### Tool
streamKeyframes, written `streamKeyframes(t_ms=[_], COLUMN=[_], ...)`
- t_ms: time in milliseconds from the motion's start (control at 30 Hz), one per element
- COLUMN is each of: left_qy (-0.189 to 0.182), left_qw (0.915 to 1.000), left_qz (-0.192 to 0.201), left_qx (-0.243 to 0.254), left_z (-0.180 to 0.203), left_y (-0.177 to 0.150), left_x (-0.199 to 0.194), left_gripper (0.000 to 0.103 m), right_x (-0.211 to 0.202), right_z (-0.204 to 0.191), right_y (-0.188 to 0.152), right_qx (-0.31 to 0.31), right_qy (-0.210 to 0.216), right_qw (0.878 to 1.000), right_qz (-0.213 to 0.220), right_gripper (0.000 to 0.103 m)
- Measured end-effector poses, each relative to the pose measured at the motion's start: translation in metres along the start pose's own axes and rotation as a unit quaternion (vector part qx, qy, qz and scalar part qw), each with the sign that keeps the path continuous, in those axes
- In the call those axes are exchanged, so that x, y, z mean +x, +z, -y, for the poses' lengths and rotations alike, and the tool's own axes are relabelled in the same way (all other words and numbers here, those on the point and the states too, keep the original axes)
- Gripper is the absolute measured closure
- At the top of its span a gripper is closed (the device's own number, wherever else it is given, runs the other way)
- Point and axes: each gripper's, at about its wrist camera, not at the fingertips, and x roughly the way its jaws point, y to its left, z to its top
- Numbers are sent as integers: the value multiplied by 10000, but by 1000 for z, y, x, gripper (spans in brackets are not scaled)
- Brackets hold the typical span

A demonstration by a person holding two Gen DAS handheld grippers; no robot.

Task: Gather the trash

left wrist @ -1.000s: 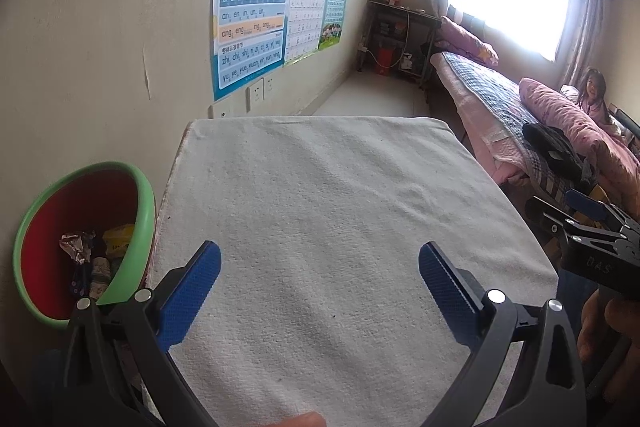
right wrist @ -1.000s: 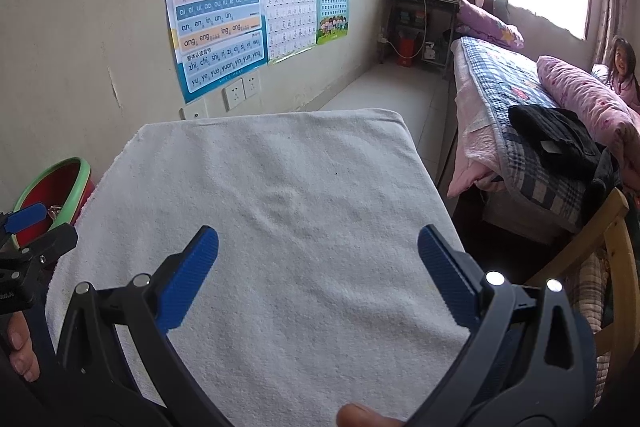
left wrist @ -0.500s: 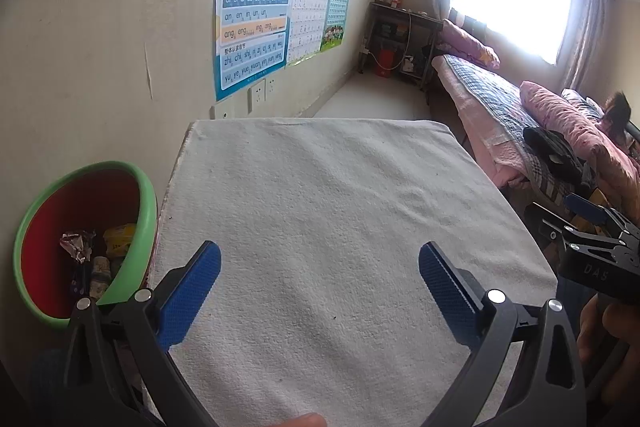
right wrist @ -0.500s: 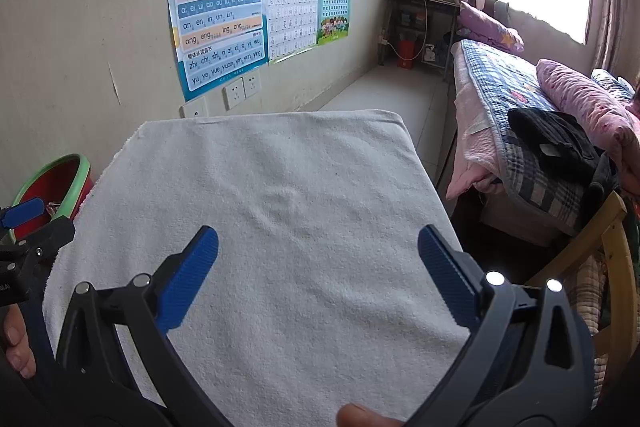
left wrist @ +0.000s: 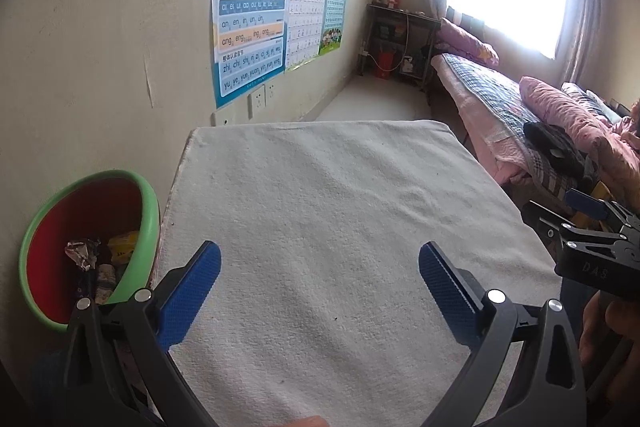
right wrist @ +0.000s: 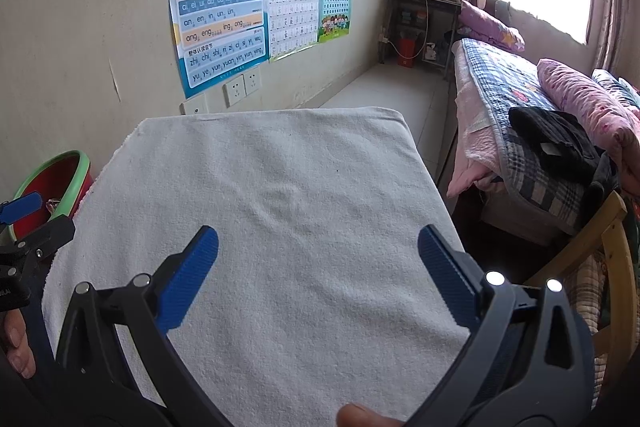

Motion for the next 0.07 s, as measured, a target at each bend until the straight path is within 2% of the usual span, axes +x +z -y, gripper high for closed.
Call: streamKeyframes(t_ms=[67], left_qy=[-1], left_qw=[10000], left_qz=[-17], left_qx=[-13], left_z=[0], left_y=[0], left_x=[0], left_gripper=[8], right_x=[1], right_z=[-1], right_y=[0], right_qx=[-10], right_qy=[7], right_qw=[10000], right_qz=[-23], right_gripper=[5])
